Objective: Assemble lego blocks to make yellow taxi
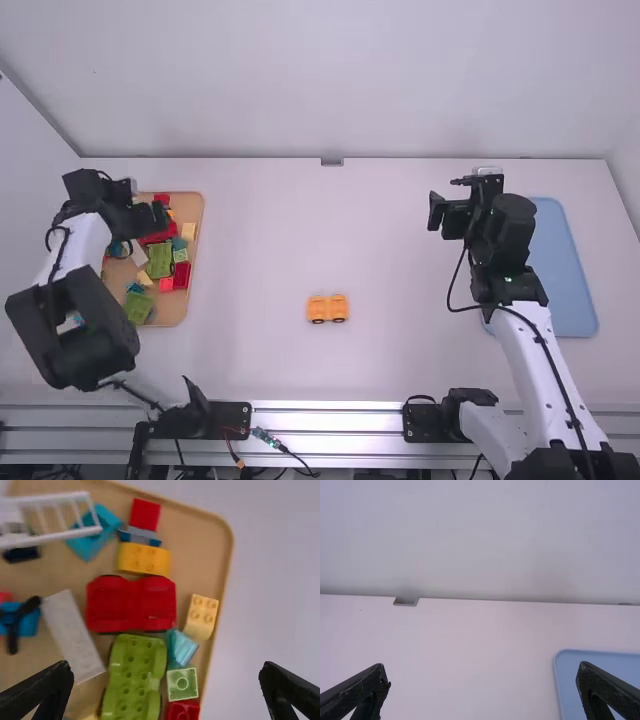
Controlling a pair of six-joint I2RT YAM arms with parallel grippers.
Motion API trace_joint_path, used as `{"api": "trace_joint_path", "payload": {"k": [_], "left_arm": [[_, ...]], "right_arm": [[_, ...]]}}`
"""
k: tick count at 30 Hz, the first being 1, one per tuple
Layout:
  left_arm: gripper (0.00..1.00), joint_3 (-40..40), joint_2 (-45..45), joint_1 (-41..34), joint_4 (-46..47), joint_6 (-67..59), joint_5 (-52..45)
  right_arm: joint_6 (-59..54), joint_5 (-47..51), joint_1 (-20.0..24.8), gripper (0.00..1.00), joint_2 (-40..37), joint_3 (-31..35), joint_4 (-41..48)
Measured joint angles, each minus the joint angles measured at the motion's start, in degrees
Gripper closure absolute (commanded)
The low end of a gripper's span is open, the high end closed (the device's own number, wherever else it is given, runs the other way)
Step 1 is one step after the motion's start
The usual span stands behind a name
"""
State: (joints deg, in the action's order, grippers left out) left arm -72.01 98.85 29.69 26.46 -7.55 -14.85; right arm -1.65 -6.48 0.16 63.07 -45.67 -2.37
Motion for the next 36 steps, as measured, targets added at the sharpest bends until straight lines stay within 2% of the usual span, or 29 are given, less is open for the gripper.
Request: {"api": "trace_joint_path", "payload": {"k": [5,12,18,19,20,21,25,31,34,35,36], "left_arm": [[0.01,-6.82,7.41,-2.16,4.15,-2.21,-1.49],[0.01,-24.76,17.14,-5.11,17.86,-6.71,-1.46],[0.01,-37.16,26.73,-7.65,27.98,-7.48,1.07],[0.02,-39.47,28.94,-8.31,29.94,-7.50,1.88],[0.09,-40.92,30.38,-8.72,31.21,-7.54,2.43],[0.24,-42.62,32.26,-9.33,32.35,-7.30,3.37],[0.33,-43.89,34.88,-10.84,32.94,-7.02,5.92],[0.31,-43.85,35.04,-11.50,32.94,-6.88,7.69],[0.33,-43.76,35.04,-11.41,32.46,-6.86,8.76],[0.38,-42.95,35.04,-11.43,31.80,-6.80,9.18],[0.39,-42.66,35.04,-11.43,31.58,-6.91,9.18]], "right_arm": [[0.00,0.02,0.00,0.01,0.00,0.00,0.15],[0.00,0.00,0.00,0.01,0.00,0.00,0.20],[-0.09,0.02,0.00,0.01,0.00,0.00,0.22],[0.02,-0.02,0.02,0.01,0.00,0.00,0.20],[-0.07,0.00,0.00,0.01,0.00,0.00,0.20],[-0.17,0.00,0.00,0.01,0.00,0.00,0.20],[-0.02,-0.02,0.00,0.01,0.00,0.00,0.22],[0.02,0.00,0.02,0.01,0.00,0.00,0.22],[0.04,0.00,0.00,0.01,0.00,0.00,0.24],[-0.17,0.02,0.00,0.01,0.00,0.02,0.22],[-0.07,0.02,0.02,0.01,0.00,0.00,0.24]]}}
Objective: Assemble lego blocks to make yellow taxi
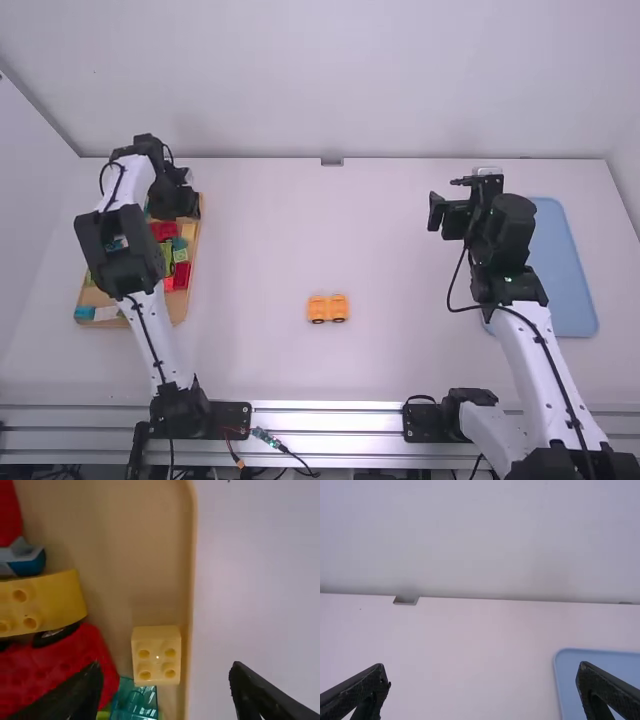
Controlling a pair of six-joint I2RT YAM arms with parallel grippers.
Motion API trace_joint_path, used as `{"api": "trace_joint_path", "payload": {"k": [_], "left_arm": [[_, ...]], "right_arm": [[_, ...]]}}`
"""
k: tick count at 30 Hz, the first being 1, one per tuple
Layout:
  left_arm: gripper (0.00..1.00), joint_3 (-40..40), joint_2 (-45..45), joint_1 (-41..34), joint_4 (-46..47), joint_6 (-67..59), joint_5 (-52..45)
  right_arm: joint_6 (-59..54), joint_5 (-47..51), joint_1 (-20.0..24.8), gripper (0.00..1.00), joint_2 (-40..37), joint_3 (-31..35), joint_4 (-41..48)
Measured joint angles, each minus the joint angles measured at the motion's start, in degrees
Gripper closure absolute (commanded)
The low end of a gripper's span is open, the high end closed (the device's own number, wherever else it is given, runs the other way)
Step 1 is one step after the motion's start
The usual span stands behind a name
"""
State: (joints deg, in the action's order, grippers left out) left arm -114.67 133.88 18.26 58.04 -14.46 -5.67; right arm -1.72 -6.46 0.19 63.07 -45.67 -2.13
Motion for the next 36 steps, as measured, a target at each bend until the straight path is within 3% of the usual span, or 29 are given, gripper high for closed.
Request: {"api": "trace_joint_path", "payload": {"k": [6,19,27,36], "left_arm": [[0.45,3.32,0.00,0.04,-2.05,0.85,0.44],[0.49,3.32,0.00,0.31,-1.31,1.16,0.44],[0.47,3.32,0.00,0.44,-0.35,2.47,3.10],[0.53,3.39,0.00,0.42,-0.87,2.91,4.50]], "right_arm": [[0.04,-0.07,0.00,0.01,0.00,0.00,0.00],[-0.04,-0.02,-0.02,0.01,0.00,0.00,-0.02],[0.04,-0.02,-0.02,0.01,0.00,0.00,-0.02],[0.09,0.00,0.00,0.01,0.00,0.00,0.79]]}}
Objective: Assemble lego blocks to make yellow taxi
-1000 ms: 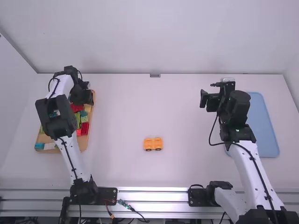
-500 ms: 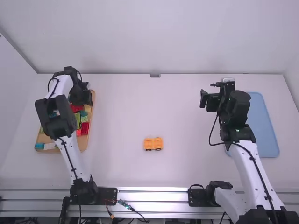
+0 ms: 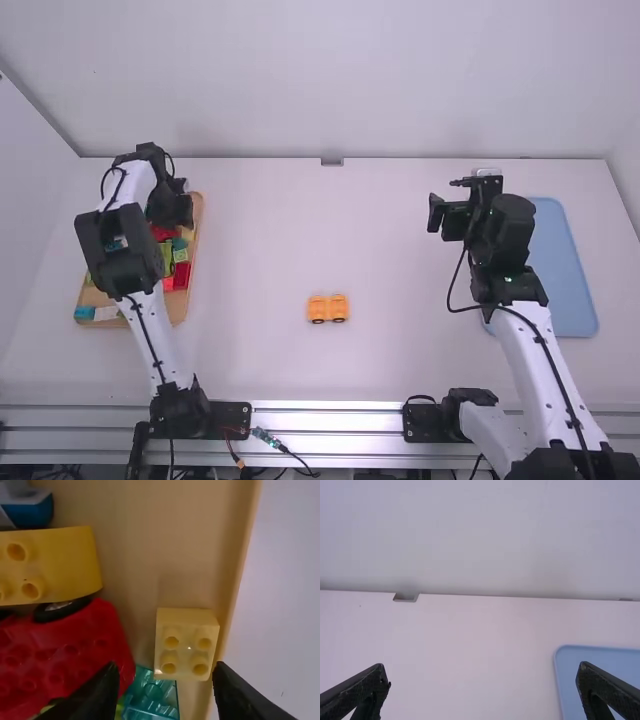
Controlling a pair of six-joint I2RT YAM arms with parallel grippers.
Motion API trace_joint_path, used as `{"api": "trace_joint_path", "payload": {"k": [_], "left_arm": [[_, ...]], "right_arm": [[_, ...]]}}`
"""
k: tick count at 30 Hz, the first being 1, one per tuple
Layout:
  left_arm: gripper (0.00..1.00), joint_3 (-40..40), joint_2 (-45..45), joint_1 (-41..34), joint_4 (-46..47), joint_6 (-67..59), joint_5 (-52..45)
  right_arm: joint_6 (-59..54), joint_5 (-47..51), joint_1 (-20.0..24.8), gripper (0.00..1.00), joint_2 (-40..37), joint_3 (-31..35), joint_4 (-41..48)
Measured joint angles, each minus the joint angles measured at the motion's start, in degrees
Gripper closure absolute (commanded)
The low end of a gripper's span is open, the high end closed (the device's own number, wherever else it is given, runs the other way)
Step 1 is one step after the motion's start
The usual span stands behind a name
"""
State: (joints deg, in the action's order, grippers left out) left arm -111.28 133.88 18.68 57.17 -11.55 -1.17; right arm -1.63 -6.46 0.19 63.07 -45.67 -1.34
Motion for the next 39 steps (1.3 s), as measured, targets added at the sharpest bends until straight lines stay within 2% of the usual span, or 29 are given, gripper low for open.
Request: {"api": "trace_joint_path", "payload": {"k": [6,16,26,29,34,39], "left_arm": [[0.48,3.06,0.00,-0.20,-2.82,-0.07,0.00],[0.50,4.42,0.00,-0.15,-2.84,-1.55,-0.48],[0.47,6.21,0.02,-0.13,-5.68,-1.84,0.00],[0.49,7.21,-0.22,0.02,-6.73,-1.97,0.17],[0.60,8.28,-0.72,0.02,-8.13,-1.99,-0.24],[0.64,8.28,-0.72,0.02,-8.37,-2.03,-0.28]], "right_arm": [[-0.17,-0.02,-0.02,0.01,0.00,0.00,0.07],[0.04,-0.02,-0.02,0.01,0.00,0.00,0.04],[-0.24,-0.02,-0.02,0.01,0.00,0.00,0.07],[-0.04,-0.02,0.00,0.01,0.00,0.00,0.07],[-0.02,-0.04,-0.02,0.01,0.00,0.00,0.07],[-0.07,-0.02,0.00,0.01,0.00,0.00,0.04]]}}
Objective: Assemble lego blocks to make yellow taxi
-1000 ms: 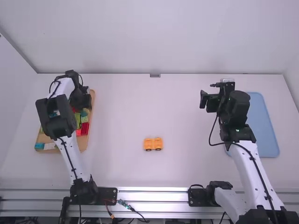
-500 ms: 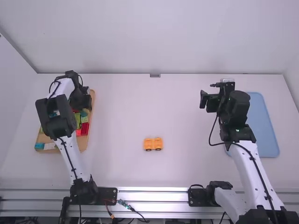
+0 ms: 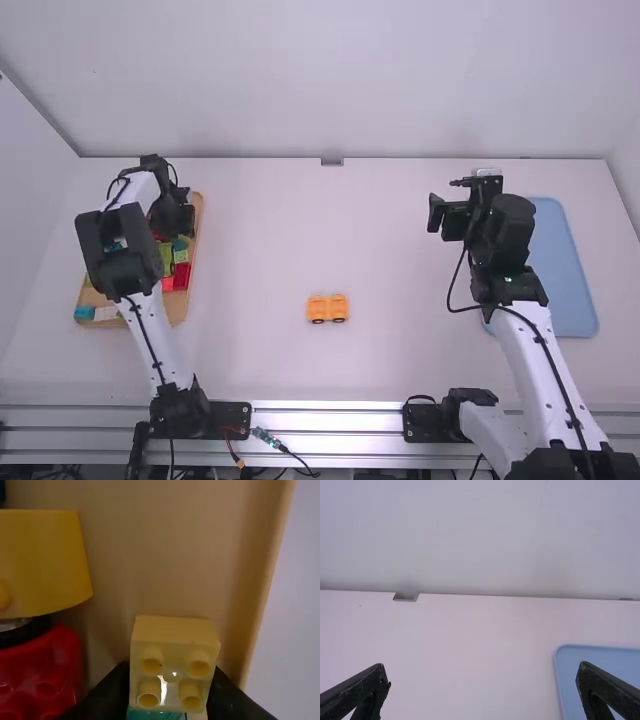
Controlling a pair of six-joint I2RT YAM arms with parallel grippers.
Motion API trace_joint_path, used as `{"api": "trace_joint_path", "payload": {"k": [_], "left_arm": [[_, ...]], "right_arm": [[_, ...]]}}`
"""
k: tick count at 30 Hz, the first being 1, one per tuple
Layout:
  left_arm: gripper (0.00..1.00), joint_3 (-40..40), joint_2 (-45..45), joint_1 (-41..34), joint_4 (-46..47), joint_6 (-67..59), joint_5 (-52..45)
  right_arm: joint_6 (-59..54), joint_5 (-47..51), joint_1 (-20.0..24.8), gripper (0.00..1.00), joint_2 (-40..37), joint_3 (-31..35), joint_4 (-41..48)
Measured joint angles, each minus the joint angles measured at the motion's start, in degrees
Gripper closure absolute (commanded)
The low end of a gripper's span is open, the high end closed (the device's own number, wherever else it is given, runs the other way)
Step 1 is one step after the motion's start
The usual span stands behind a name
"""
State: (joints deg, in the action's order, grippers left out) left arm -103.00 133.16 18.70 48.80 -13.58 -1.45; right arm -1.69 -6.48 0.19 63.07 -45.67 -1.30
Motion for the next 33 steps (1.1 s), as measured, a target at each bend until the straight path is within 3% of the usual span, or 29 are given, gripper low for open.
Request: {"api": "trace_joint_path", "payload": {"k": [8,13,14,26,30,33], "left_arm": [[0.72,-0.22,-0.02,0.00,0.42,0.00,0.00],[0.88,-0.87,0.00,-0.02,1.92,1.14,0.13],[0.96,-1.31,0.02,-0.07,2.47,1.88,0.70],[0.98,-7.39,-0.66,-0.66,6.03,0.46,-3.08],[0.98,-3.72,-4.24,-3.39,4.39,-3.10,-5.07],[0.98,3.87,-10.99,-9.05,-0.02,-4.57,-2.91]], "right_arm": [[-0.02,-0.02,-0.02,0.01,0.00,0.00,0.02],[-0.02,0.00,0.00,0.01,0.00,0.00,0.00],[0.02,0.00,0.00,0.01,0.00,0.00,0.00],[-0.11,-0.02,0.00,0.01,0.00,0.00,-0.04],[-0.17,0.00,0.00,0.01,0.00,0.00,-0.04],[0.07,0.00,-0.02,0.01,0.00,0.00,-0.02]]}}
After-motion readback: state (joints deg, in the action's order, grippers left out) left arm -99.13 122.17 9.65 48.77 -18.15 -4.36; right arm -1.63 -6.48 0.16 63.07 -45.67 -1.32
